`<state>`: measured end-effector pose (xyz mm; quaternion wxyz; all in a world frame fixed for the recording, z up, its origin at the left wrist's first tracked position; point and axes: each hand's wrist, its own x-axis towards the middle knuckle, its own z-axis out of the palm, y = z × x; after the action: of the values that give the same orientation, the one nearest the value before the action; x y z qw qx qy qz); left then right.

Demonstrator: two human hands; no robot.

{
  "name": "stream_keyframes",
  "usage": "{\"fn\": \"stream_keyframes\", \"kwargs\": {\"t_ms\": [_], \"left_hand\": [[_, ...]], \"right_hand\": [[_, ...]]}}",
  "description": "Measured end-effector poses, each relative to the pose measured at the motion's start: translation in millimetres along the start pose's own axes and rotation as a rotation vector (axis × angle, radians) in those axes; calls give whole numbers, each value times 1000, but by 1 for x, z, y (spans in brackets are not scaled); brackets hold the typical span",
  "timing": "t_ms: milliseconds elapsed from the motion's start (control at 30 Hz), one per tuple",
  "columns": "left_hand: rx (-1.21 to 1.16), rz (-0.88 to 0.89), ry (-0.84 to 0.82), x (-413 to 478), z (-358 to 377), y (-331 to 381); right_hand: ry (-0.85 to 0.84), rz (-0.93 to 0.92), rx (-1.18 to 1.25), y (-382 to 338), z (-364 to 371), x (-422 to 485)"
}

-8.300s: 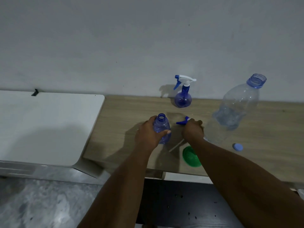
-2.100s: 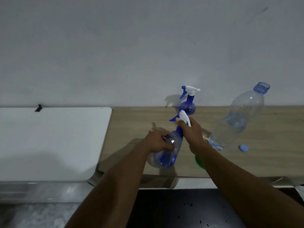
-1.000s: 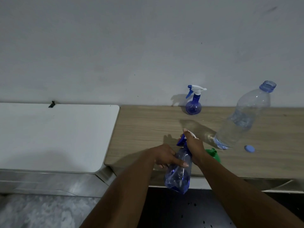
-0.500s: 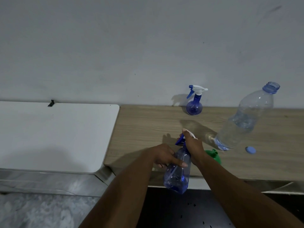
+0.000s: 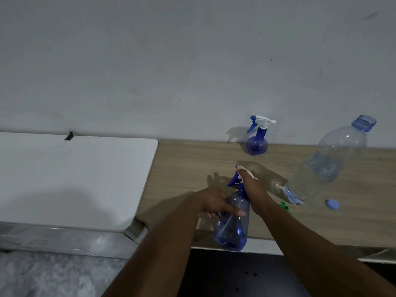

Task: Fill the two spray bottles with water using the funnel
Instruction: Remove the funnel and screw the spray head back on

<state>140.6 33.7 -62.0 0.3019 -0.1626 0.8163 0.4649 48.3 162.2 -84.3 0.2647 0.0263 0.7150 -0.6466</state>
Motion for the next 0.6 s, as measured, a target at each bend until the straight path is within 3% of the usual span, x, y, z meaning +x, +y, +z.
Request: {"fn": "stream_keyframes", "kwargs": {"t_ms": [100,333,467,600], "left_hand": [[-19,53,109,4,-16,7],[-11,136,595,34,-54,15],[-34,192,721,60,-72,22],[-21,252,773,81,-93,30]], "right_hand": [[0,-136,-46,-26,-1,5],[-12,-566,-571,-110,4,32],[-35,-679,-765,-142,11,53],[-30,-713,-808,-164,21,75]]}}
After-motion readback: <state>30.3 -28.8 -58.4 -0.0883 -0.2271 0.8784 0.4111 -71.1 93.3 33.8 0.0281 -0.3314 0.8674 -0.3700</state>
